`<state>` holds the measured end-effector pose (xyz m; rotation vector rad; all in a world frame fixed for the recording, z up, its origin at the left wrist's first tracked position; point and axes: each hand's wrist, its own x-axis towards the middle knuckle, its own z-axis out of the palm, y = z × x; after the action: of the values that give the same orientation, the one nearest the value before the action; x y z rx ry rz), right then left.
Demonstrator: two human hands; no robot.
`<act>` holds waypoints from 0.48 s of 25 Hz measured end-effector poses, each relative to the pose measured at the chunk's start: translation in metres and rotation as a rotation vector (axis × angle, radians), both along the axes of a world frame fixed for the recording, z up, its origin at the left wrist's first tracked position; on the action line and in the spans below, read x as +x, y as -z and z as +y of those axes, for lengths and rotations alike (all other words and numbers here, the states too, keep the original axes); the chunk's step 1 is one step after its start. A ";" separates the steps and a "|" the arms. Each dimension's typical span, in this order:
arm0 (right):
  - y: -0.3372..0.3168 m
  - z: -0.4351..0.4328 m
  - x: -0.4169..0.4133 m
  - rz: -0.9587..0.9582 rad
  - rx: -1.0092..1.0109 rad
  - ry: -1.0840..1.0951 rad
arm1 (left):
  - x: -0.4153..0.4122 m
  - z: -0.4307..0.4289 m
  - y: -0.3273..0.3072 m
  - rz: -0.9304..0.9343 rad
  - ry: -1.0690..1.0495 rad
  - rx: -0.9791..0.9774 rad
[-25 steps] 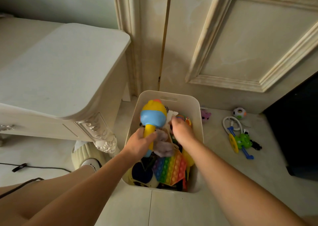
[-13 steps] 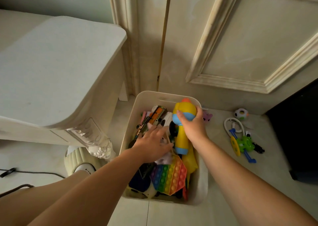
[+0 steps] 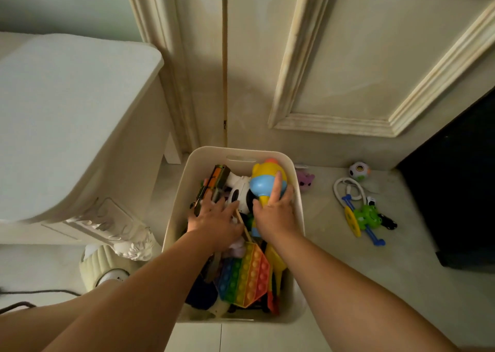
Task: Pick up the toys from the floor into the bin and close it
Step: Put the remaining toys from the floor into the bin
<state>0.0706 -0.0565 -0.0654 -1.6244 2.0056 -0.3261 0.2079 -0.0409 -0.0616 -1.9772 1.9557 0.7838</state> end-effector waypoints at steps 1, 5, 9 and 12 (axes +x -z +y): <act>-0.003 0.000 -0.002 -0.054 0.055 0.032 | 0.002 0.002 -0.006 0.005 -0.009 0.009; -0.022 0.000 -0.016 -0.152 0.242 0.053 | 0.001 0.000 -0.031 0.010 -0.052 0.086; -0.037 0.010 -0.024 -0.231 0.270 0.033 | -0.023 -0.012 -0.072 -0.123 0.201 0.039; -0.045 0.027 -0.023 -0.267 0.157 0.104 | -0.040 -0.023 -0.101 -0.075 0.262 -0.060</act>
<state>0.0477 -0.0295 -0.0200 -1.3096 1.8654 -0.3912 0.1682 -0.0640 0.0397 -1.7052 2.1572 0.5839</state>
